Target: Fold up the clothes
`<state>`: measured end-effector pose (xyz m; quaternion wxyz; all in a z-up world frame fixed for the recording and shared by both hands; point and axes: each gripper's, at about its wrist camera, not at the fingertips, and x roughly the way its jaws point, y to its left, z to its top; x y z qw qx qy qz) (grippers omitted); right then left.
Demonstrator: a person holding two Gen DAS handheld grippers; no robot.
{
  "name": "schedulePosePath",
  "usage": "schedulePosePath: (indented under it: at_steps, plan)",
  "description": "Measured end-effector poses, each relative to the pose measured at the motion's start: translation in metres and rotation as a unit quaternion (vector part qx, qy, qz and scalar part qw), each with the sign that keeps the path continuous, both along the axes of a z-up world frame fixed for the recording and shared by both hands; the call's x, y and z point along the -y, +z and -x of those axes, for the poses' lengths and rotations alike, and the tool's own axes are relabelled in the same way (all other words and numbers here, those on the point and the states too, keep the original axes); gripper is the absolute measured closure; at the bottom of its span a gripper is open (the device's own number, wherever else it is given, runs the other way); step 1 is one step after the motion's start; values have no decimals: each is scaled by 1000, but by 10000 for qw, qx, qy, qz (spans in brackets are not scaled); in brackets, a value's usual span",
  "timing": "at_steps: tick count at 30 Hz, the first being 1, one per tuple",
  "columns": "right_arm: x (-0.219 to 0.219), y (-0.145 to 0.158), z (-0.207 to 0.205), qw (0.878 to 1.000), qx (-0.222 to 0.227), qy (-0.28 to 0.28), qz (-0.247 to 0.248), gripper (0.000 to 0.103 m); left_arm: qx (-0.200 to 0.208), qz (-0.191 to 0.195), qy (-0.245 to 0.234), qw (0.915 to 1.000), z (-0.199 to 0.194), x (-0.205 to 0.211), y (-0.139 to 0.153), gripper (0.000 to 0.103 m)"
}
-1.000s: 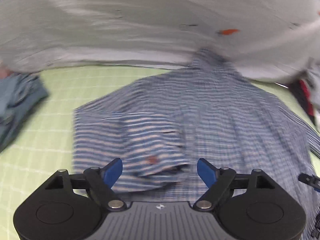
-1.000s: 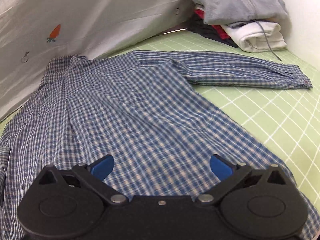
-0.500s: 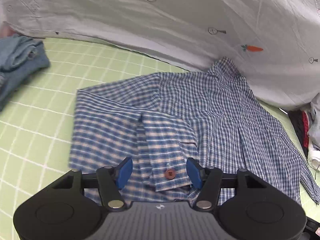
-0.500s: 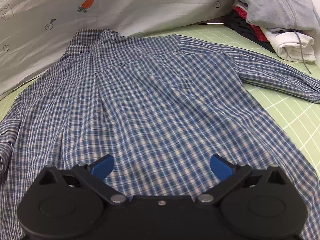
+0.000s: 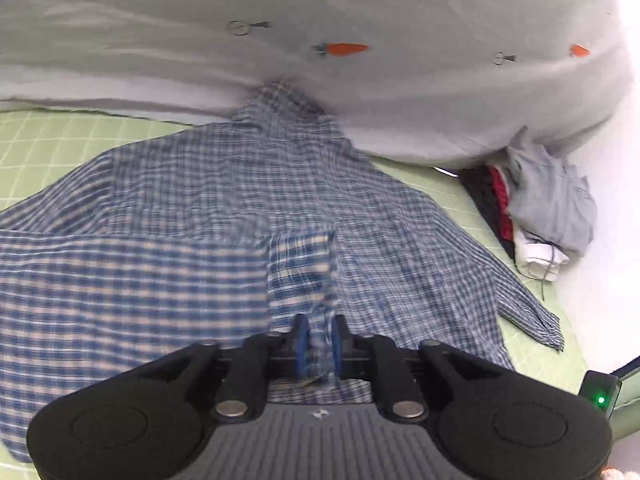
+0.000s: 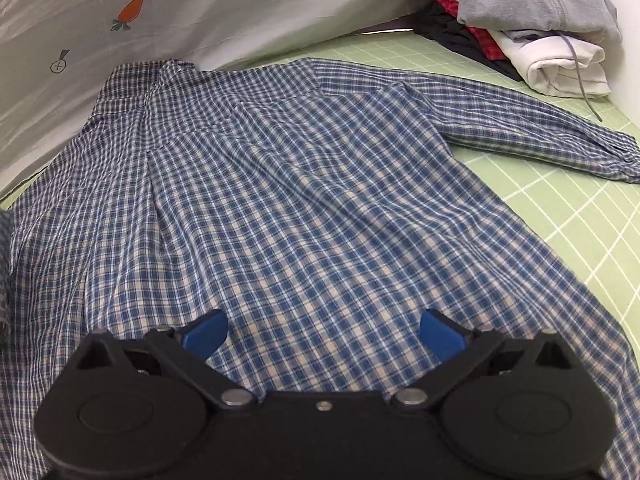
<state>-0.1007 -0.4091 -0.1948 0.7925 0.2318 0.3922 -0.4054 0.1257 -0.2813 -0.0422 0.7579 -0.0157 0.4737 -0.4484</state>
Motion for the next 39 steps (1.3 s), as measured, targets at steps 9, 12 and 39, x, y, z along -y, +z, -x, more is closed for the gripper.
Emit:
schedulePosePath:
  at_steps: [9, 12, 39]
  plan:
    - [-18, 9, -21, 9984, 54, 526, 183, 0, 589, -1112, 1014, 9869, -7, -49, -2, 27]
    - [-27, 13, -38, 9968, 216, 755, 171, 0, 660, -1597, 1537, 9729, -18, -81, -7, 27]
    - [-120, -16, -154, 9578, 224, 2860, -154, 74, 253, -2254, 2139, 9501, -20, -127, -55, 17]
